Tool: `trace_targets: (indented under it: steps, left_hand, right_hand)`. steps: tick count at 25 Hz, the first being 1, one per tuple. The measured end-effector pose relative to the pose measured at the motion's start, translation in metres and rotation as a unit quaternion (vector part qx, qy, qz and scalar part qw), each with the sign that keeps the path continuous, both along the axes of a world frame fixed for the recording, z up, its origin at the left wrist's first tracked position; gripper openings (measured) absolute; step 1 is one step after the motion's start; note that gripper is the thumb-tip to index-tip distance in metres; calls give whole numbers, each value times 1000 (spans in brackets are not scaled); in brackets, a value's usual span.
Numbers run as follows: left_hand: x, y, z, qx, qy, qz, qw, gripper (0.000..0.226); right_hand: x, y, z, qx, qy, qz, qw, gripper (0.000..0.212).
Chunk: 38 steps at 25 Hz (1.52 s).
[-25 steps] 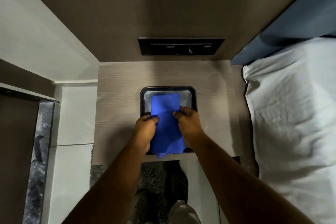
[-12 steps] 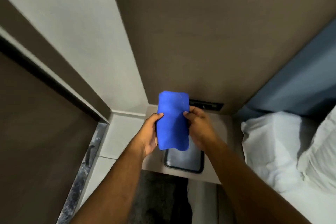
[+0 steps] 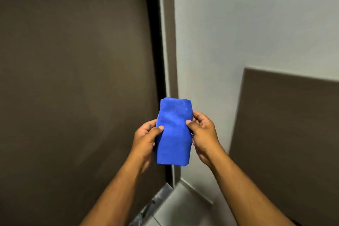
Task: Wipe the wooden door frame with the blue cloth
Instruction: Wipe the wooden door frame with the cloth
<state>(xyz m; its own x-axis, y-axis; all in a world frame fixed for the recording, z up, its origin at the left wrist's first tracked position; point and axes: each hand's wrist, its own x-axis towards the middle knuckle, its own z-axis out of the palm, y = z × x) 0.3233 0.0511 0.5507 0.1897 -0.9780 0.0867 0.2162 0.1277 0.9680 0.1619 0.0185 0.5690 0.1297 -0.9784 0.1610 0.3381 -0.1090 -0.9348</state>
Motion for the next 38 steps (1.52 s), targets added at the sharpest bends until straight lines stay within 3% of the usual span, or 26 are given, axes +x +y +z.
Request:
trace_targets:
  steps: [4,7,12,16,20,23,26,29,31,33,35,38]
  left_hand:
    - [99,60,60,-93,-29,120,988,36]
    - [178,117,94,-150,-76,235,958,41]
    - [281,205,130,-191,-140,401,885,42]
    - [347,267,160,-222,-194,516,804,43]
    - [398,297,189,-202,-276,592,730,41]
    - [430,305,215,-163,-325,634,683,38]
    - [452,312,228,-112,-424,670,600,37]
    - [463,324,239,-105,-563,659,487,36]
    - [477,336,248,-95,-629,661,398,42]
    - [495,347,261,-67,-665,665,333,49]
    - [515,354,275,-29,-698,651,298,55]
    - [535,349,299,2,-728,623,286,63]
  right_hand:
    - [118,31,57,-94,-5,18,995,42]
    - [215,67,89,-178,4,47,983,37]
    - [349,137,135,-300,4,99,949,33]
    - [430,189,174,-396,-17,102,912,31]
    - [487,220,213,-505,-43,57,860,32]
    - [525,227,240,-564,-2,25,825,33]
    - [552,223,247,-622,76,-44,778,30]
    - [566,219,232,-656,161,-132,726,38]
    - [570,225,223,-671,232,-145,689,59]
    - [575,229,223,-679,279,-159,660,73]
    - [582,232,226,-686,295,-186,639,67]
    - [589,231,227,-716,265,-201,614,60]
